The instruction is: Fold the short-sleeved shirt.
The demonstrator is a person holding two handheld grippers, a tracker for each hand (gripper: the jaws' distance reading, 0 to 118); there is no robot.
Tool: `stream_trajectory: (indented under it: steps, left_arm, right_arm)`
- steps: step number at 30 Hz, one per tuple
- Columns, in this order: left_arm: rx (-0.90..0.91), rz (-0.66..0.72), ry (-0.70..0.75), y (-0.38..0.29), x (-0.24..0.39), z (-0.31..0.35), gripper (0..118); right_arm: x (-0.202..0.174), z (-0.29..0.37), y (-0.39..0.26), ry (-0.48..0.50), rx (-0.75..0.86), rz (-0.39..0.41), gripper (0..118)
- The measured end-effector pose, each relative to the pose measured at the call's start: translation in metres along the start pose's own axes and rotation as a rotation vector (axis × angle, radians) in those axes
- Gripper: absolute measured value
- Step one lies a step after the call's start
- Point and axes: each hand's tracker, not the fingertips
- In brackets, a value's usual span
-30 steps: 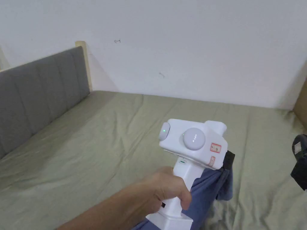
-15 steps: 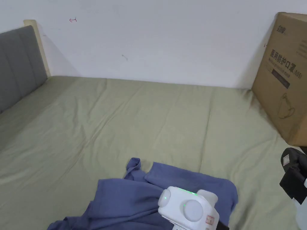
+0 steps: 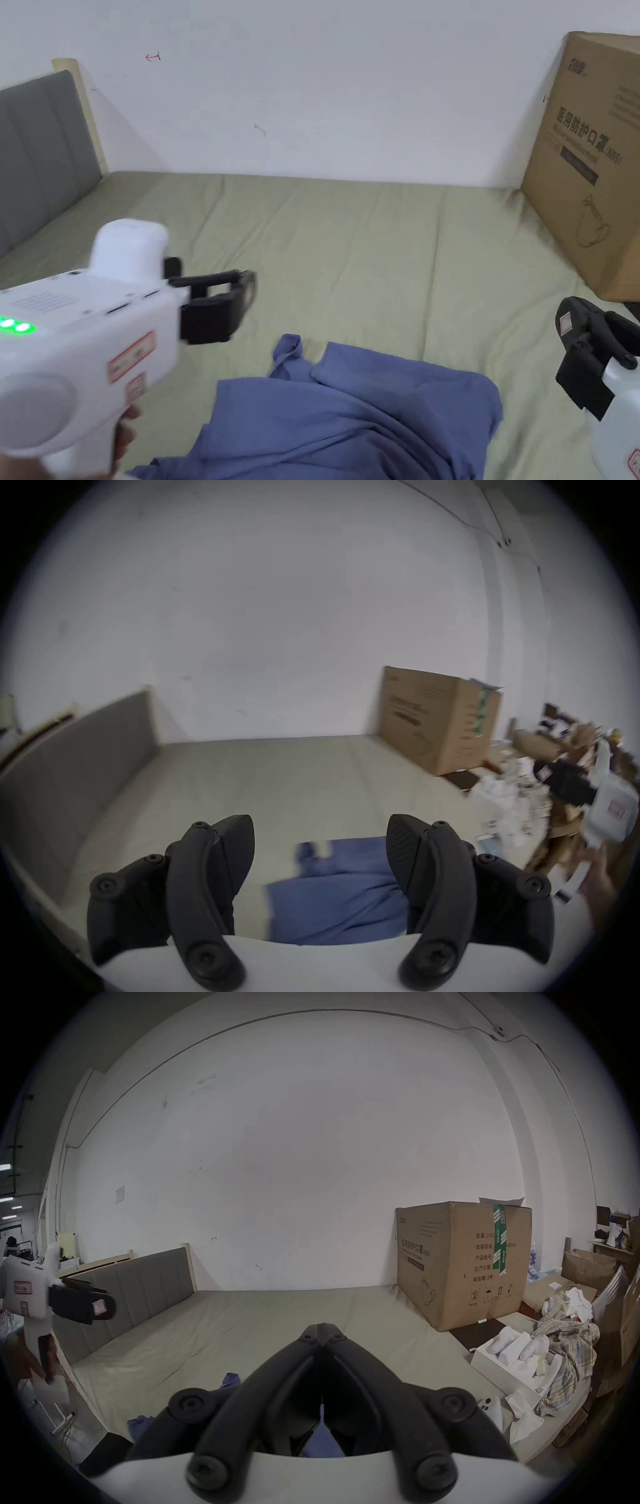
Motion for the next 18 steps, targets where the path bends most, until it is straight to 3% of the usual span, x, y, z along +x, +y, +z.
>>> stream_trajectory:
  steps: [1, 2, 4, 6, 9, 15, 18]
  left_arm:
    - [-0.010, 0.006, 0.047, -0.007, -0.009, 0.011, 49]
    - [0.003, 0.006, 0.078, -0.016, -0.019, 0.019, 0]
    - [-0.011, 0.009, 0.184, -0.032, -0.031, 0.030, 0]
    - [-0.074, 0.042, 0.137, -0.046, -0.043, 0.029, 0]
    - [-0.065, 0.028, 0.183, -0.061, -0.047, 0.030, 0]
    - [-0.106, 0.051, 0.084, -0.057, -0.043, 0.010, 0]
    - [-0.135, 0.130, -0.002, -0.050, -0.050, -0.027, 0]
  right_arm:
    - [-0.003, 0.000, -0.002, 0.009, -0.003, 0.000, 0]
    - [-0.006, -0.001, -0.004, 0.011, -0.004, 0.000, 0]
    - [-0.011, -0.002, -0.008, 0.015, -0.012, 0.006, 0]
    - [-0.015, -0.002, -0.010, 0.022, -0.022, 0.007, 0]
    - [-0.022, 0.000, -0.011, 0.030, -0.031, 0.027, 0]
    - [-0.024, 0.002, -0.010, 0.036, -0.038, 0.037, 0]
    - [-0.023, 0.003, -0.011, 0.033, -0.040, 0.035, 0]
